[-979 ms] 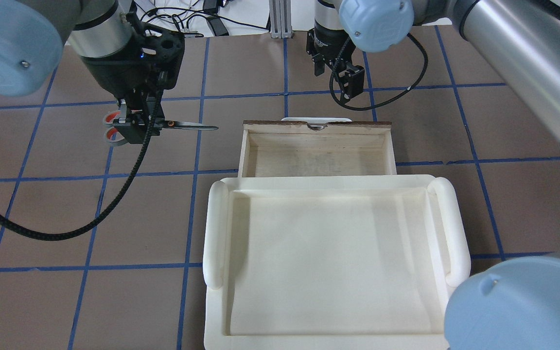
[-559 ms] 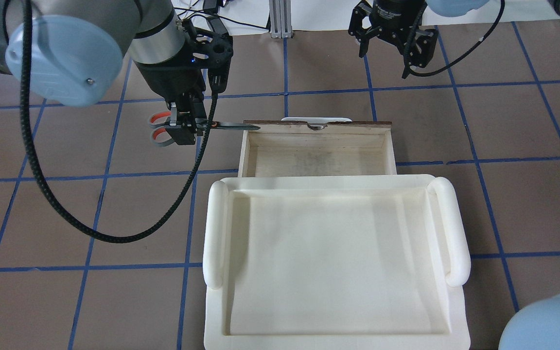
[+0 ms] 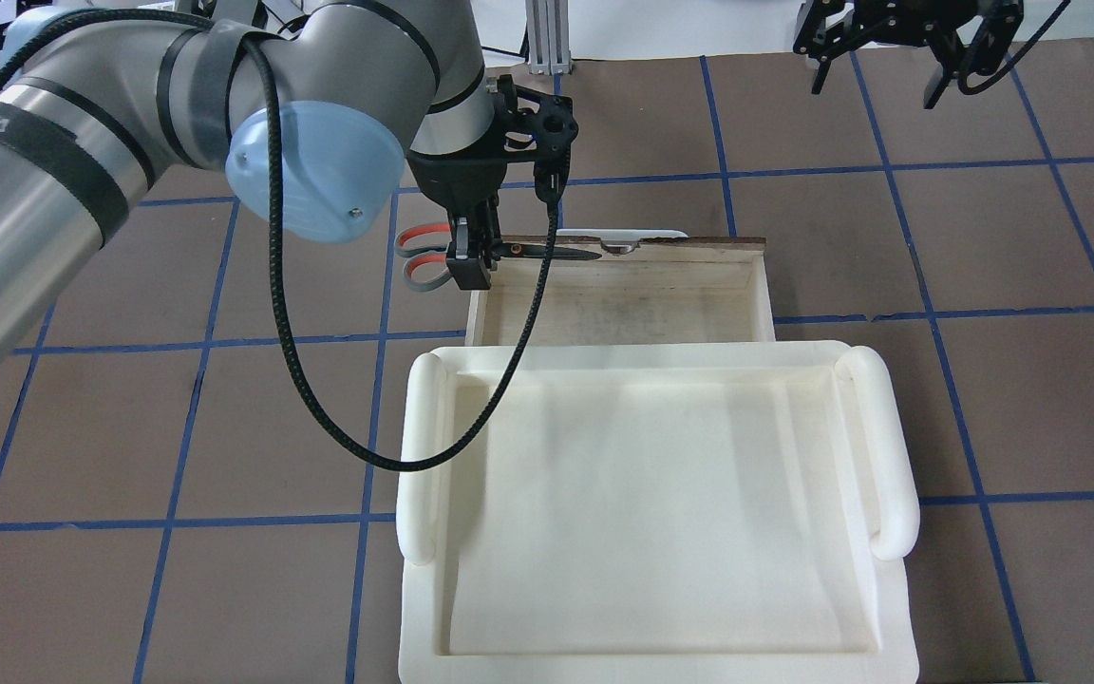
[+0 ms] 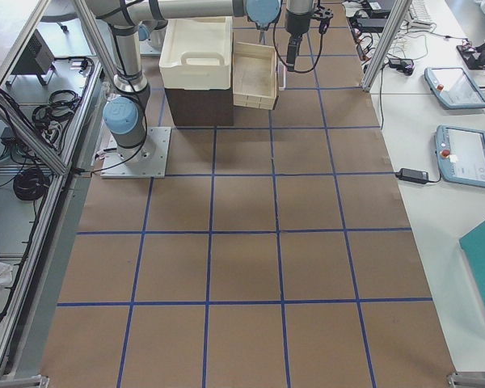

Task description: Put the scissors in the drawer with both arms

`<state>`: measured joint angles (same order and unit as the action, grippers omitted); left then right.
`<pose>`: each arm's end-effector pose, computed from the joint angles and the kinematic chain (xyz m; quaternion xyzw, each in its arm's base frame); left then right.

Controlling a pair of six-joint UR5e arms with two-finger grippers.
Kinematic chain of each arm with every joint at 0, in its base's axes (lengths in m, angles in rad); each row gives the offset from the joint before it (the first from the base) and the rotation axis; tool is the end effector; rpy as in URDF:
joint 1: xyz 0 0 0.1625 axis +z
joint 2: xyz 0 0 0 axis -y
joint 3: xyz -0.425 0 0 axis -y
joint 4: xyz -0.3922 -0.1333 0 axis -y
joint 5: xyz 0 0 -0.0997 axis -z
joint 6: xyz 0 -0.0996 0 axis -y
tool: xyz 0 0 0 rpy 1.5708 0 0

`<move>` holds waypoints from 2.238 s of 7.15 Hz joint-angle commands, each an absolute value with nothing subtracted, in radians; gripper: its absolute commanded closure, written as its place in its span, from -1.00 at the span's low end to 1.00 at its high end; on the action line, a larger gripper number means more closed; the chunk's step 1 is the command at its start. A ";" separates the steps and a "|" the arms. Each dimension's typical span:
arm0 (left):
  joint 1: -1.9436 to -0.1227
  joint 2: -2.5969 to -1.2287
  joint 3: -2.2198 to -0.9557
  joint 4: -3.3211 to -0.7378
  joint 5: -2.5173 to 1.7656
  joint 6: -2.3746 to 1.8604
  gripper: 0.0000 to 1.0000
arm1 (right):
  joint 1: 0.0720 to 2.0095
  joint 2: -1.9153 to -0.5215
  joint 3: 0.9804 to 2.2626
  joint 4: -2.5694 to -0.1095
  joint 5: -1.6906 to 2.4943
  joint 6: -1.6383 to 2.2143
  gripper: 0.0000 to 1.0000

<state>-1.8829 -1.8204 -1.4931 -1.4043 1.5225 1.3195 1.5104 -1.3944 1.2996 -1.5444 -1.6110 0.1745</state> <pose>-0.3128 -0.5196 0.4072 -0.7280 -0.6851 0.0093 0.0225 0.0946 -0.5781 0.5256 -0.1178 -0.9922 0.0353 0.0181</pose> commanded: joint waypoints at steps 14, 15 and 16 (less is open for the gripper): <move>-2.033 -1.956 -1.559 -1.259 1.514 1.175 0.81 | 1.522 -1.483 1.376 -1.540 -1.592 0.028 -1.00; -2.034 -1.957 -1.562 -1.259 1.513 1.177 0.74 | 1.522 -1.483 1.377 -1.542 -1.592 0.028 -1.00; -2.037 -1.957 -1.574 -1.259 1.513 1.181 0.74 | 1.522 -1.485 1.378 -1.542 -1.592 0.028 -1.00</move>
